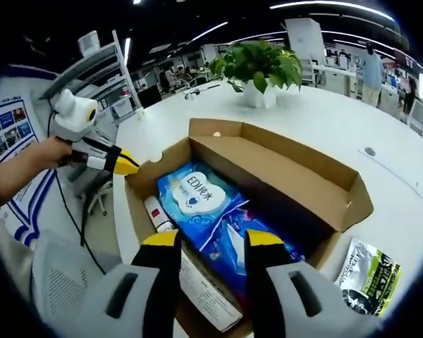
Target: Operate the shoe box by opening the lid, removing the specified soft item, and placing it in the target area until the item is outside and the box remains undamaged.
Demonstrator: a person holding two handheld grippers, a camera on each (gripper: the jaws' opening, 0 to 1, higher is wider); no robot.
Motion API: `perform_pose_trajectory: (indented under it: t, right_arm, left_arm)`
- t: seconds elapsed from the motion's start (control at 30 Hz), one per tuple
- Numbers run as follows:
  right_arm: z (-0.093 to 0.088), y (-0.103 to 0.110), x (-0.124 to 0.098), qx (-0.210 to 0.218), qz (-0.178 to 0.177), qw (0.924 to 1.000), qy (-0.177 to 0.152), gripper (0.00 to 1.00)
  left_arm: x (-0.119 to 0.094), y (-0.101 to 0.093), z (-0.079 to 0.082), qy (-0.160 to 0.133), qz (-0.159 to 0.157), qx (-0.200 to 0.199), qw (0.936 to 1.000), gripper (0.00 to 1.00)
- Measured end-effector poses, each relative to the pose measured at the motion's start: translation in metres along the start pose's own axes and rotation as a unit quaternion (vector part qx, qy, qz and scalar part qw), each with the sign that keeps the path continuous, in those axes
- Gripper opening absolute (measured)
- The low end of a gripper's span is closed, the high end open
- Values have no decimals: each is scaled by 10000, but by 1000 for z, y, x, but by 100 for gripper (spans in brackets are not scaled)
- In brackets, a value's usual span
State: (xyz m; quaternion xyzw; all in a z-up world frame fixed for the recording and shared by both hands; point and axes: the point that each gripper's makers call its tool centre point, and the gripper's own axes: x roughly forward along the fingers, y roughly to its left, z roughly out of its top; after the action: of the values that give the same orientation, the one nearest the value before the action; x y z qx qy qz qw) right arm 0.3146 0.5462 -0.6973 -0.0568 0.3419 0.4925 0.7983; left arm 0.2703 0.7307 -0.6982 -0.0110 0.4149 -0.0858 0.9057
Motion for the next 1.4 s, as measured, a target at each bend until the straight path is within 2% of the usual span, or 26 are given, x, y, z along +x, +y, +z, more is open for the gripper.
perform_pose_trajectory:
  t: [0.47, 0.63, 0.77, 0.93, 1.03, 1.17, 1.4]
  right_arm:
    - [-4, 12, 37, -60, 213, 9992, 342, 24]
    - [-10, 6, 45, -62, 11, 9986, 519, 23]
    - [-7, 5, 51, 96, -25, 9989, 464, 20]
    - [-3, -3, 54, 72, -160, 9988, 463, 13]
    - [-8, -6, 55, 275, -227, 9973, 638, 14]
    - [-8, 1, 61, 165, -179, 9978, 618, 17]
    - [-11, 1, 73, 83, -233, 9970, 728, 17]
  left_arm:
    - [4, 3, -1, -18, -52, -116, 9999, 4]
    - [5, 3, -2, -9, -60, -136, 9999, 4]
    - [5, 3, -2, -20, -66, -155, 9999, 4]
    - [6, 3, -2, -28, -50, -161, 9999, 4]
    - [6, 4, -2, -28, -50, -173, 9998, 4]
    - [6, 4, -2, -38, -42, -171, 9998, 4]
    - [7, 5, -2, -40, -43, -161, 9999, 4]
